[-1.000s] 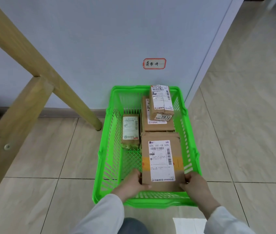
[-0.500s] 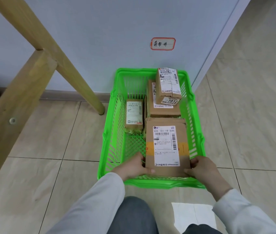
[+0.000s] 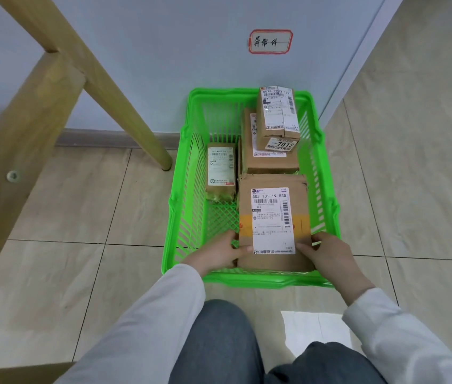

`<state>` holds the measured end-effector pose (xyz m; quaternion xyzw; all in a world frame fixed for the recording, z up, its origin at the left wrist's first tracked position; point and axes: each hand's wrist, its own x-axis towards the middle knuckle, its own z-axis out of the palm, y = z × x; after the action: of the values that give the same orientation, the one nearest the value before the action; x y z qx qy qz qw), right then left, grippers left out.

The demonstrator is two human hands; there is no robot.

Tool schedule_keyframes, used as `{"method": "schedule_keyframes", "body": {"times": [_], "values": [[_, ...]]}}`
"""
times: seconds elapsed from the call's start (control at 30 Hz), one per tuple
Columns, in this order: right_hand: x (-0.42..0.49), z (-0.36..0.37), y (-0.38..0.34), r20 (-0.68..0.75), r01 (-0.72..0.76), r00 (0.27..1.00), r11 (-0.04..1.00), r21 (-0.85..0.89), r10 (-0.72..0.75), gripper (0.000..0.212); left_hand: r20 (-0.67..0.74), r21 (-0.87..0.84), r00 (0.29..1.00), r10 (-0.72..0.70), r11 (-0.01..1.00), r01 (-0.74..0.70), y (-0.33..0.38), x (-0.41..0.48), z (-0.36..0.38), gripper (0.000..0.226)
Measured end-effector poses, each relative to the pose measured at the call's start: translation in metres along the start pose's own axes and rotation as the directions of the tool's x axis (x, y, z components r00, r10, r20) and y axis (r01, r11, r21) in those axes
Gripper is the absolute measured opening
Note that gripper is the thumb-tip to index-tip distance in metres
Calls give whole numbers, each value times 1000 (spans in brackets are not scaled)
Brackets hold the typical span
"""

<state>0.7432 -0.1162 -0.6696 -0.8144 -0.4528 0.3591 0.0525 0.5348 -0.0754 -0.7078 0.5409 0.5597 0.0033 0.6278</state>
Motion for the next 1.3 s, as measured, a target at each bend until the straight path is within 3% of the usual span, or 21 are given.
{"method": "schedule_keyframes", "body": {"times": [0.17, 0.33, 0.5, 0.67, 0.83, 1.0, 1.2, 1.3], "values": [[2, -7, -4, 5, 16, 1000, 996, -92, -16, 38, 2, -17, 1000, 30, 999, -30, 3, -2, 0, 25], [5, -11, -8, 57, 12, 998, 977, -213, 0, 39, 40, 15, 999, 8, 1000, -9, 11, -3, -1, 24], [5, -23, -8, 36, 25, 999, 974, -225, -17, 41, 30, -74, 999, 19, 997, -17, 17, -9, -7, 19], [10, -19, -7, 40, -12, 999, 974, -224, 22, 45, 19, -30, 1000, -14, 999, 15, 22, -8, -5, 36], [9, -13, -7, 35, -26, 999, 985, -170, 33, 45, 34, 34, 999, -25, 999, 24, 22, -6, 1, 19], [8, -2, -4, 67, -38, 996, 966, -254, 57, 42, 14, 86, 999, -46, 995, 45, 17, -2, 11, 42], [7, 2, -6, 80, -46, 994, 964, -261, 69, 42, -15, 8, 998, -67, 998, 67, 14, 1, 14, 35], [5, 4, -5, 73, -54, 995, 975, -216, 71, 45, -45, -21, 996, -71, 997, 70, 11, 5, 14, 20]]}}
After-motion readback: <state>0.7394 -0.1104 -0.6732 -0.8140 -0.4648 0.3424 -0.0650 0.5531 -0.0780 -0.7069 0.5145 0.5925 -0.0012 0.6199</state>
